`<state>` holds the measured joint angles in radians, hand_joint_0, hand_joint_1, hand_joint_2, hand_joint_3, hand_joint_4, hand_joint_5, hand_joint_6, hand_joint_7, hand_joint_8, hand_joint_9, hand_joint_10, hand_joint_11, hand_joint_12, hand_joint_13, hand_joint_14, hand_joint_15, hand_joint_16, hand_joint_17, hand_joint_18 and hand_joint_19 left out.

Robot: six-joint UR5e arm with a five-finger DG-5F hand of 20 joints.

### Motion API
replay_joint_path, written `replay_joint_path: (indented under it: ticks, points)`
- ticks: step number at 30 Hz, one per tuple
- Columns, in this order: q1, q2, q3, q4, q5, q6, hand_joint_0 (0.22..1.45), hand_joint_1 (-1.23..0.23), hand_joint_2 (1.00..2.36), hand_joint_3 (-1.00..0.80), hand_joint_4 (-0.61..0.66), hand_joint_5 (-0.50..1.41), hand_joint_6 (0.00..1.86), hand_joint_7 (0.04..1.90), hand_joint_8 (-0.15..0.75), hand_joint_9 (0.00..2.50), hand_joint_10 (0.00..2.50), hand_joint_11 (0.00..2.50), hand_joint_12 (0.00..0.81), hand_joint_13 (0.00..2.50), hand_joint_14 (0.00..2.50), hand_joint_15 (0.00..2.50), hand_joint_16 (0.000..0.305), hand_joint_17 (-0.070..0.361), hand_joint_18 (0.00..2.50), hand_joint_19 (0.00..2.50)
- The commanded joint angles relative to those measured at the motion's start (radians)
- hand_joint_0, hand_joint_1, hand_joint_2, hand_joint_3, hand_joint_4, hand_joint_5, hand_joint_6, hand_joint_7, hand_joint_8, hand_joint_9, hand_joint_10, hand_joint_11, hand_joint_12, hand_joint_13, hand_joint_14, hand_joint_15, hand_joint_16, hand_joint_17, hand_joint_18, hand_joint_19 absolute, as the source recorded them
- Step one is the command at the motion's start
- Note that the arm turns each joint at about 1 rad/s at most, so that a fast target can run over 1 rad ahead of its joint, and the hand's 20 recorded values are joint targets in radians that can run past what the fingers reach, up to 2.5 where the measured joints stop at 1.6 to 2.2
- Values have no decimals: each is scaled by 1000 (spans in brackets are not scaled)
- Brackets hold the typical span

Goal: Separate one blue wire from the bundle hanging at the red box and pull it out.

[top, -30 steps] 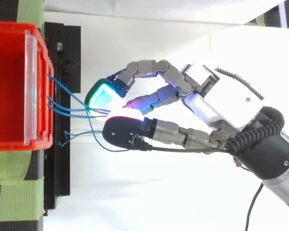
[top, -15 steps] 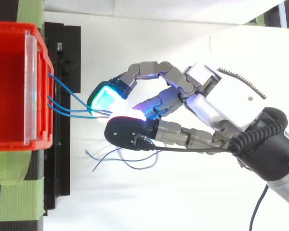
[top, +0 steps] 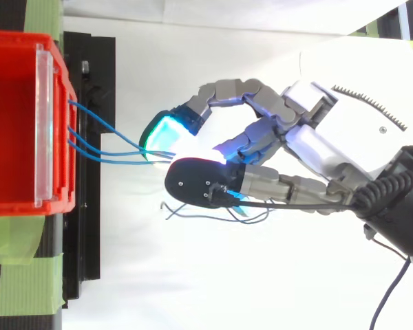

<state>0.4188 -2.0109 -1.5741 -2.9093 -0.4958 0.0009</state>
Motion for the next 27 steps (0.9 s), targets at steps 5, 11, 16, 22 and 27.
replay_joint_path:
  ticks: [5, 11, 16, 22, 27]
  points:
    - [0, 8, 0, -13, 0, 1, 612, -741, 1016, -2, 109, -153, 847, 865, 445, 1364, 19, 1099, 454, 1534, 3, 1580, 49, 111, 999, 420]
    - [-3, 12, 0, -21, 2, -1, 611, -738, 1017, -4, 107, -154, 847, 861, 419, 1458, 11, 1409, 456, 1523, 3, 1566, 50, 112, 999, 429]
    - [-3, 14, 0, -22, 0, -1, 611, -737, 1018, -15, 116, -157, 847, 861, 409, 1451, 10, 1424, 460, 1514, 3, 1562, 49, 111, 994, 433]
    - [-3, 15, 0, -27, 2, -1, 612, -738, 1019, -24, 111, -158, 847, 857, 405, 1439, 12, 1418, 449, 1506, 4, 1562, 49, 110, 990, 447]
    - [-5, 18, 14, -47, 3, -1, 618, -746, 1020, -40, 110, -161, 846, 856, 394, 1418, 12, 1418, 435, 1489, 5, 1555, 48, 107, 972, 447]
